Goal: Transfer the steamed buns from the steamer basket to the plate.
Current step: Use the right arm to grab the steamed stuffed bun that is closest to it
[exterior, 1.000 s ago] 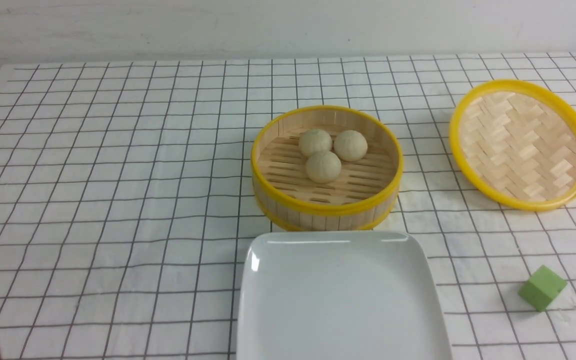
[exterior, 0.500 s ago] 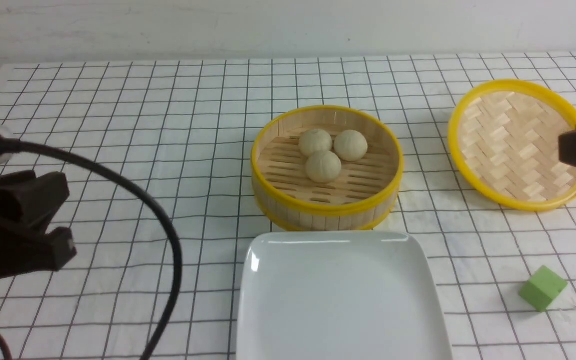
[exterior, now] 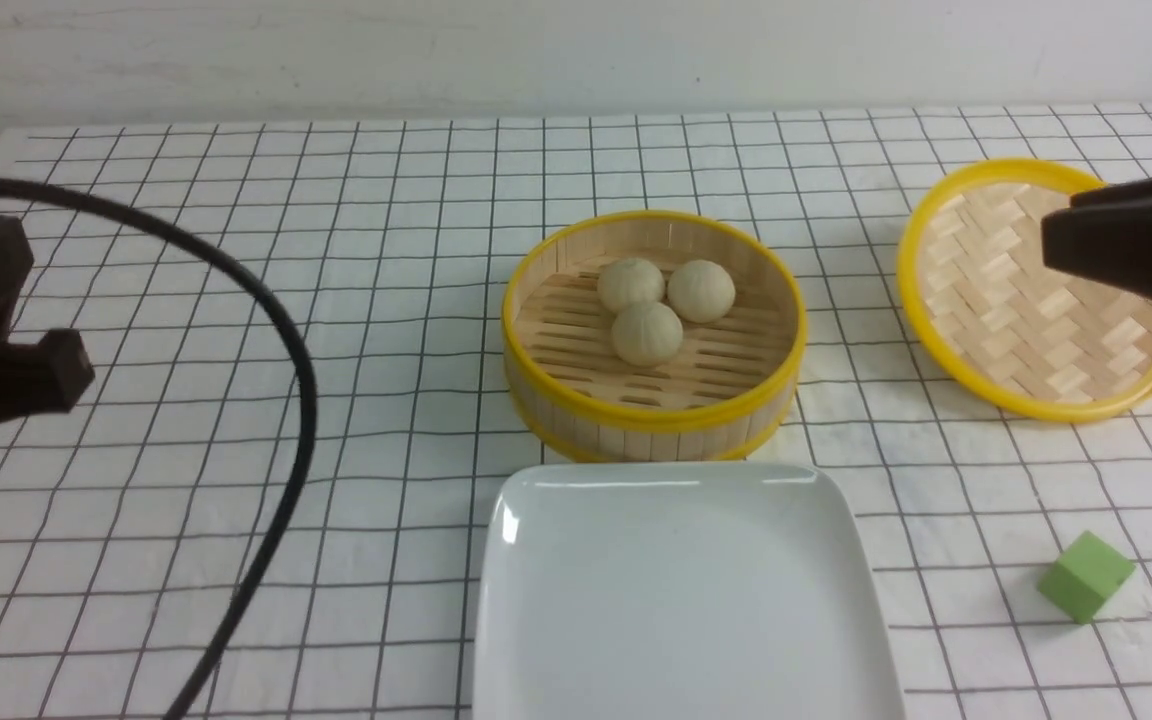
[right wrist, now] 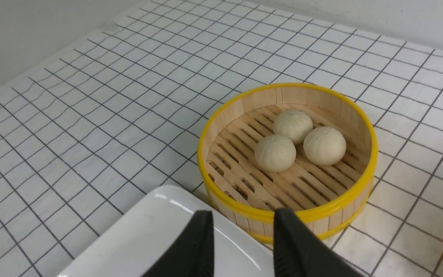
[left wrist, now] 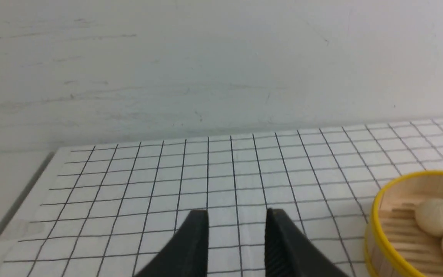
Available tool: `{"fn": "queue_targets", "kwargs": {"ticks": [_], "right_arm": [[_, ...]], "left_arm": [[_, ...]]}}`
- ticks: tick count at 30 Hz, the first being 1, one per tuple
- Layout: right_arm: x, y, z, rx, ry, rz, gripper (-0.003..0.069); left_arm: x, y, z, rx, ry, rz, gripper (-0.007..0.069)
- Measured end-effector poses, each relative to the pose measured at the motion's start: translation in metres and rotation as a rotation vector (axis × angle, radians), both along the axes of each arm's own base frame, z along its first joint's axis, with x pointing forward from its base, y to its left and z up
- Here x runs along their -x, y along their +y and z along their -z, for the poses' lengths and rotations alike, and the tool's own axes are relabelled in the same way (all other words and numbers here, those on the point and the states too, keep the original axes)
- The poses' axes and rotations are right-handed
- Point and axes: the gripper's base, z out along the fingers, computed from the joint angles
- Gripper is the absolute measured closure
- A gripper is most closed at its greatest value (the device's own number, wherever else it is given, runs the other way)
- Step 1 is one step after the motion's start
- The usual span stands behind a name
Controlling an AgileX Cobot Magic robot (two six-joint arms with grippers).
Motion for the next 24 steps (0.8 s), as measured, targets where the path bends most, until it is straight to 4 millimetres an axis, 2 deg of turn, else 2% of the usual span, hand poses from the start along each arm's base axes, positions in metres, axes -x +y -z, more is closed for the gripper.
{"fn": "queue_targets", "kwargs": {"ticks": [3, 14, 19, 24], "right_arm": [[-0.022, 0.001, -0.008, -0.002, 0.014, -0.038, 0.0419], [-0.08, 0.002, -0.024, 0.06, 0.025, -0.151, 0.0419], [-0.098, 0.003, -0.02, 0.073, 0.054, -0.193, 0.0419], [-0.119, 0.018, -0.006, 0.148, 0.095, -0.251, 0.0419]], "left_arm": [[0.0, -0.003, -0.001, 0.129, 0.005, 0.017, 0.0382], [0.003, -0.016, -0.004, 0.221, 0.007, 0.155, 0.0384], [0.001, -0.017, -0.002, 0.25, 0.029, 0.151, 0.0384], [0.001, -0.017, -0.001, 0.286, 0.045, 0.147, 0.0384]]}}
